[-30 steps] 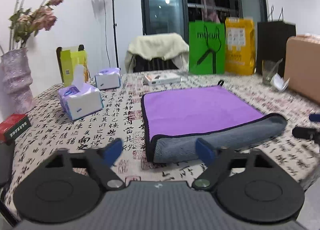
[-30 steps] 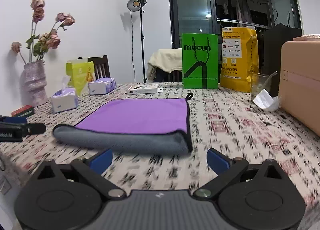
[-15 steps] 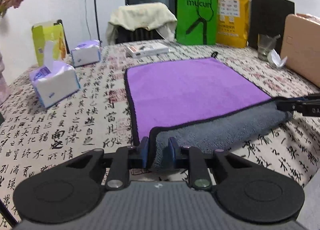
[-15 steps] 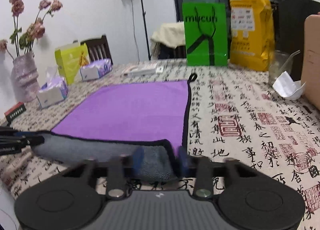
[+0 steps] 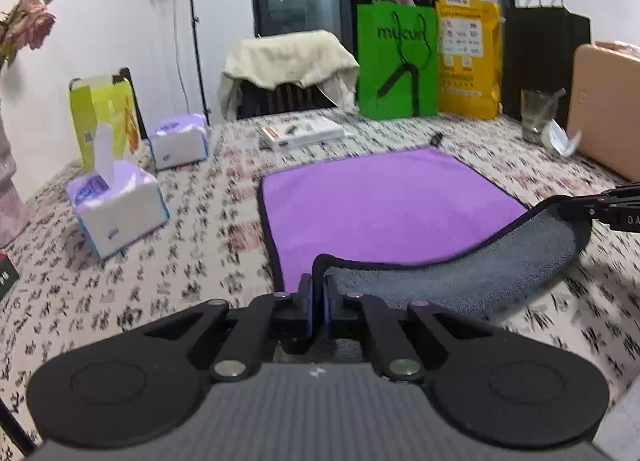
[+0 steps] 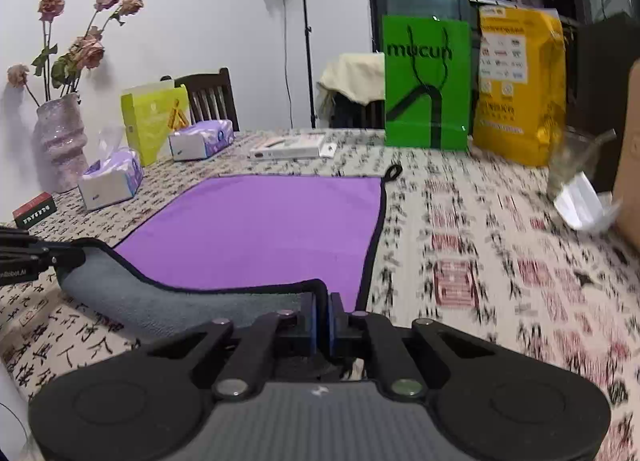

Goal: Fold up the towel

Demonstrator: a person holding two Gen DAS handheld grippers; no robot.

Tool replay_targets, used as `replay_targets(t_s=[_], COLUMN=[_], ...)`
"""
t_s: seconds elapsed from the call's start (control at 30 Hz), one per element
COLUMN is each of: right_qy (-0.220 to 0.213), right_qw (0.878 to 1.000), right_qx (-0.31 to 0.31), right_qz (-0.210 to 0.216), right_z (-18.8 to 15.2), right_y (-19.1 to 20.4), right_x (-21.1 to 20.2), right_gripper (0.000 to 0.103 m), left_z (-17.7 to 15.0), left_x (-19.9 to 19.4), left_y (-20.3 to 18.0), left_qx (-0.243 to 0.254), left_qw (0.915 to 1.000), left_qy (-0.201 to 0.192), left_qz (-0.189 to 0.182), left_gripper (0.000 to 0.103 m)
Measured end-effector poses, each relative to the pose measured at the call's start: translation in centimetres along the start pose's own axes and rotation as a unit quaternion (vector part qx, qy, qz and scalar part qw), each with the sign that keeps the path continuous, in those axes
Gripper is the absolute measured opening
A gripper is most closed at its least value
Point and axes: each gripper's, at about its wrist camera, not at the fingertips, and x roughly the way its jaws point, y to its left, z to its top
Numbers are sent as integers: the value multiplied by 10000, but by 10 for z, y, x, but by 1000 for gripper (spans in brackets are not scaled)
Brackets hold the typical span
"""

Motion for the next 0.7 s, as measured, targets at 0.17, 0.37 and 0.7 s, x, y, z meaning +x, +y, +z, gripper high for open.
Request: replay_targets(t_s=[0.17,0.37,0.7], right_qy=[-200,-234,-87], right_qw=[9997,9993,9994], right_qx=[-168,-271,-289], right_qz=[22,128,152], right_z=[20,46,91], right_y=[-2,-9,-37], right_x=[13,42,102], right_gripper=[5,5,4], left_z=[14,40,87], left_x=[17,47,109], left_y=[10,23,46], left_qx=[-212,-316,-474], left_qw=[9997,9995,9988], left_qy=[-47,-45,58], left_qz=[83,66,65], left_gripper=[5,5,5])
